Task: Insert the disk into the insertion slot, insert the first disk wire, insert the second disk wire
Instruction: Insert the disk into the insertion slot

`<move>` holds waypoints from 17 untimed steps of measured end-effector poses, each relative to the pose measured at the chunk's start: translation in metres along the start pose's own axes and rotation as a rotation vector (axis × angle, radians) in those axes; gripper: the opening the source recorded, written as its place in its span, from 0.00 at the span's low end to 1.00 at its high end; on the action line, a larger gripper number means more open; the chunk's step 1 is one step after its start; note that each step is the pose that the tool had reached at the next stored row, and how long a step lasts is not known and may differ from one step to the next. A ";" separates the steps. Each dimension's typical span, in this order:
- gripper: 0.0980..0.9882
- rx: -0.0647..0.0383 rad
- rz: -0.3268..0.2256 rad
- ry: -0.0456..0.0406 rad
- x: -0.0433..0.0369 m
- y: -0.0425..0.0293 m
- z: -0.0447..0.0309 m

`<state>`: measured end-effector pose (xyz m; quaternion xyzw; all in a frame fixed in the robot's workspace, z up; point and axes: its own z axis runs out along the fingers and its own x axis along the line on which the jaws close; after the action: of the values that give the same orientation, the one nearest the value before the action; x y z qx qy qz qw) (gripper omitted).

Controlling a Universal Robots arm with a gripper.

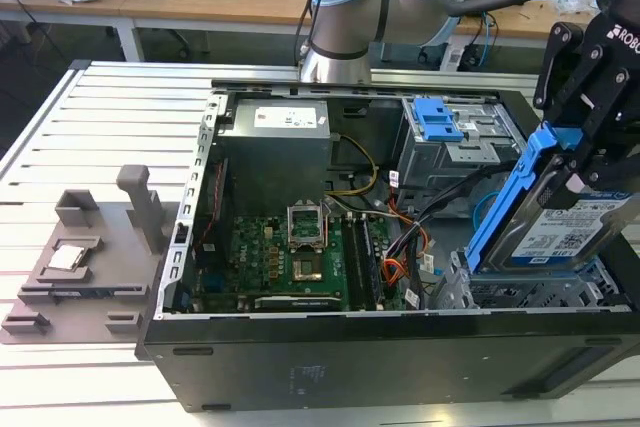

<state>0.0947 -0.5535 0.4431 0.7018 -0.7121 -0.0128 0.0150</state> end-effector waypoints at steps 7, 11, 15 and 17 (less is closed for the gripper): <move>0.30 0.000 -0.005 0.0003 -0.0047 -0.0002 0.0066; 0.30 0.000 -0.005 0.0001 -0.0047 -0.0002 0.0135; 0.30 0.000 -0.005 0.0002 -0.0047 -0.0004 0.0186; 0.30 0.000 -0.005 0.0003 -0.0047 -0.0005 0.0206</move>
<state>0.0944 -0.5489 0.4225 0.7037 -0.7102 -0.0128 0.0151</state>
